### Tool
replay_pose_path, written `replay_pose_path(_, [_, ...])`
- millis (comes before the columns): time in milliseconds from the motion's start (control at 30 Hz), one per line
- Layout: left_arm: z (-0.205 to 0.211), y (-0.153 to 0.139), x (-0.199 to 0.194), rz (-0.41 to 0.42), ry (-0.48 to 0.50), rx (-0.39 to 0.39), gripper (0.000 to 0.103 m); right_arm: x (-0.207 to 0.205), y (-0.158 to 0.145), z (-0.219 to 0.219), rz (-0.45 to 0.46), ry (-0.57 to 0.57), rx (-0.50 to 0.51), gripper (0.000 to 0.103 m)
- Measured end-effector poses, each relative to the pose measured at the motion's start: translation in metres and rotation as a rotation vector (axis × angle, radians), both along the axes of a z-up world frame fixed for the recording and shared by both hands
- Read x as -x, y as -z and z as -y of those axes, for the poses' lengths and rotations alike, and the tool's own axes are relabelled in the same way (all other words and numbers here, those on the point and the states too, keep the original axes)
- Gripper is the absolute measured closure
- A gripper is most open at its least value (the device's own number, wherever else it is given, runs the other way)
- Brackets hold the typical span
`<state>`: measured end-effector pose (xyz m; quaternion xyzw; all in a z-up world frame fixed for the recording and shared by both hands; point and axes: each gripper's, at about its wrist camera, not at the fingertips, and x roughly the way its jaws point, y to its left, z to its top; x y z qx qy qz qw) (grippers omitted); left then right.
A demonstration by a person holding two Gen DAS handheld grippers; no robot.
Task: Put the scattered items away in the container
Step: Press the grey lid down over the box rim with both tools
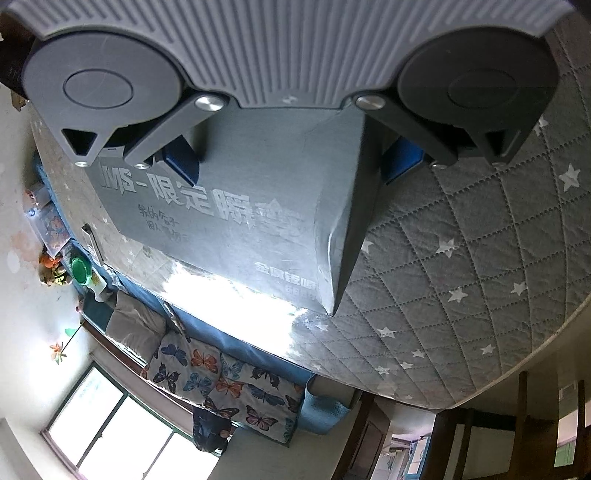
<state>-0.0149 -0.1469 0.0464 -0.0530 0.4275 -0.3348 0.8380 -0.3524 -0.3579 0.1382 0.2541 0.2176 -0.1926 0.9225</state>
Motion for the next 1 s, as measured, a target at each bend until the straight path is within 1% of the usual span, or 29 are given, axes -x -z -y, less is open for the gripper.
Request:
replay_pose_path(167, [-0.001, 0.008, -0.006, 0.011, 0.002, -0.006, 0.0, 0.0, 0.003, 0.0, -0.005, -0.004, -0.002, 0.0])
replay_pose_path(233, [0.0, 0.01, -0.003, 0.009, 0.003, -0.006, 0.0, 0.0, 0.003, -0.001, -0.005, -0.004, -0.002, 0.0])
replay_pose_path(267, [0.001, 0.006, 0.009, 0.011, 0.001, -0.007, 0.0, 0.0, 0.003, -0.001, -0.006, -0.004, -0.003, 0.0])
replay_pose_path(400, [0.002, 0.009, -0.005, 0.013, 0.005, -0.009, 0.0, 0.001, 0.004, -0.001, -0.009, -0.005, -0.002, 0.0])
replay_pose_path(833, [0.016, -0.011, 0.015, 0.004, -0.003, -0.007, 0.0, 0.003, 0.007, -0.001, -0.013, -0.01, -0.005, 0.0])
replay_pose_path(1000, [0.021, -0.014, 0.02, 0.012, -0.006, -0.02, 0.0, 0.004, 0.009, -0.002, -0.02, -0.01, -0.005, 0.0])
